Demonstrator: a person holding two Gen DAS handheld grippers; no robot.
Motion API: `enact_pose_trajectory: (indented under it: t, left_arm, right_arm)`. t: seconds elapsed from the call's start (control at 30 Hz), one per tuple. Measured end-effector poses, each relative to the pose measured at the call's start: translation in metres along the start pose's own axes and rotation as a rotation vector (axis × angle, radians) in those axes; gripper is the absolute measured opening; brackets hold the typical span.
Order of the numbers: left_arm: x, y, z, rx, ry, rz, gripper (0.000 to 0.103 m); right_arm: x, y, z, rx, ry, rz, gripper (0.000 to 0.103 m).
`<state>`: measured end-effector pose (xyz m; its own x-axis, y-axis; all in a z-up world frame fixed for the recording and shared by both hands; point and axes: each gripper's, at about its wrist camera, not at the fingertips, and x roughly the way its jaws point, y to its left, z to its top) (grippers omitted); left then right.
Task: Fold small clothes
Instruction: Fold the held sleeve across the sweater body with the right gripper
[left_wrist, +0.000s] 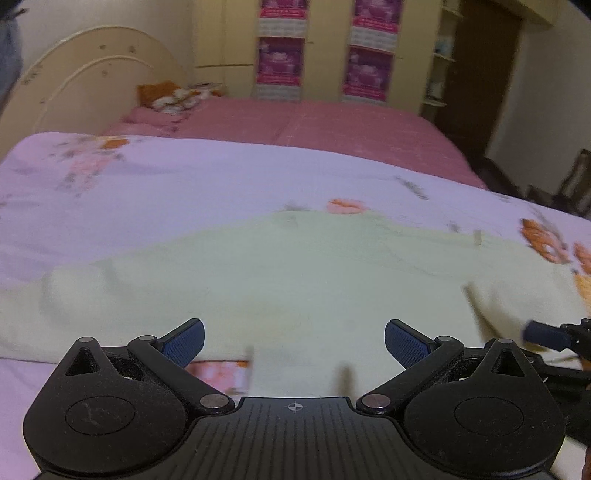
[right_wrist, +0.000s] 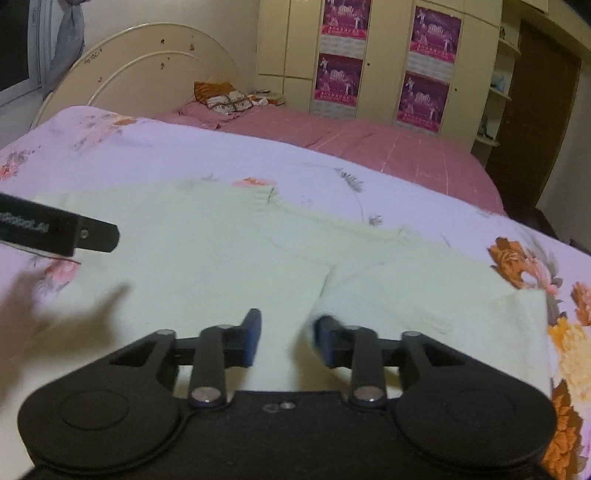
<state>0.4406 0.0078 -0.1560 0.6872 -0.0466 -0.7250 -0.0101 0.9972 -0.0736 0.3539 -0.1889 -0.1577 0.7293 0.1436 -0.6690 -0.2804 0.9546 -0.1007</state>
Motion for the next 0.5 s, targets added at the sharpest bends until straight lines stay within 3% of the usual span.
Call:
enact_pose_trajectory:
  t: [0.13,0.27,0.4,0.5]
  left_arm:
    - [0.003,-0.034,-0.004,0.096,-0.003,-0.097,0.103]
    - [0.008,-0.084,-0.011,0.239,-0.015,-0.166,0.103]
    - [0.016,-0.129,-0.024,0.397,-0.051,-0.162,0.103]
    - [0.021,-0.143,-0.026,0.407,-0.06,-0.168,0.102]
  right_arm:
    - [-0.029,-0.034,-0.01,0.17,-0.016,0.054,0.051]
    - [-0.053,-0.07,-0.022,0.298,-0.026,0.01,0.052]
    - [-0.078,-0.103,-0.046,0.425,-0.045,-0.049,0.061]
    - [-0.087,-0.114,-0.065,0.46,-0.035,-0.075,0.062]
